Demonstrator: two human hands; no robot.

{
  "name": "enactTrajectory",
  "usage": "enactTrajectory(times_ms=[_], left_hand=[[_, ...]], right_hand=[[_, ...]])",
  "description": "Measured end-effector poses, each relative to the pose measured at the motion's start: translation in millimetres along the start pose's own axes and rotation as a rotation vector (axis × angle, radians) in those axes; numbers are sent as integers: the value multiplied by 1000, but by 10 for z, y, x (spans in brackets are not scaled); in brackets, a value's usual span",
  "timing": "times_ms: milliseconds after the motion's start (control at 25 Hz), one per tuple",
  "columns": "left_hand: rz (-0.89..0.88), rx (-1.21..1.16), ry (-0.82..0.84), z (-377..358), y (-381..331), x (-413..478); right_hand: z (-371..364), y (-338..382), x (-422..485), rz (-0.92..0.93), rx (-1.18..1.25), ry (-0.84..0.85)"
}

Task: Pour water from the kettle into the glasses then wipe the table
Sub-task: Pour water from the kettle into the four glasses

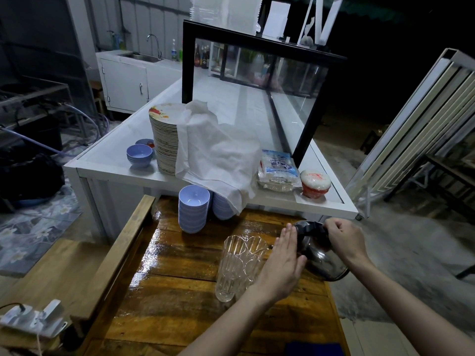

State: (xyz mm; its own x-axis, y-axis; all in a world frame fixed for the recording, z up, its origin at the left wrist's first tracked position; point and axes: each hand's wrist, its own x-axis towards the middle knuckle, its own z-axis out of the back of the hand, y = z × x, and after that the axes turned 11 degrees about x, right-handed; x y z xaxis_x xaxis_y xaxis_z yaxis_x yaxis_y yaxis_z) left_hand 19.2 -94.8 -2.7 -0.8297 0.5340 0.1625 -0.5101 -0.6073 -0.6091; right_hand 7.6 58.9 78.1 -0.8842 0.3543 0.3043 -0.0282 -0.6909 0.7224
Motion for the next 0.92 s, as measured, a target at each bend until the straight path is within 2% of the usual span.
enactTrajectory(times_ms=[280, 920], left_hand=[[8, 14, -23, 5, 38, 5], [11, 34, -23, 36, 87, 24]], right_hand=[[-46, 65, 68, 115, -67, 0], [-94, 143, 109, 186, -111, -8]])
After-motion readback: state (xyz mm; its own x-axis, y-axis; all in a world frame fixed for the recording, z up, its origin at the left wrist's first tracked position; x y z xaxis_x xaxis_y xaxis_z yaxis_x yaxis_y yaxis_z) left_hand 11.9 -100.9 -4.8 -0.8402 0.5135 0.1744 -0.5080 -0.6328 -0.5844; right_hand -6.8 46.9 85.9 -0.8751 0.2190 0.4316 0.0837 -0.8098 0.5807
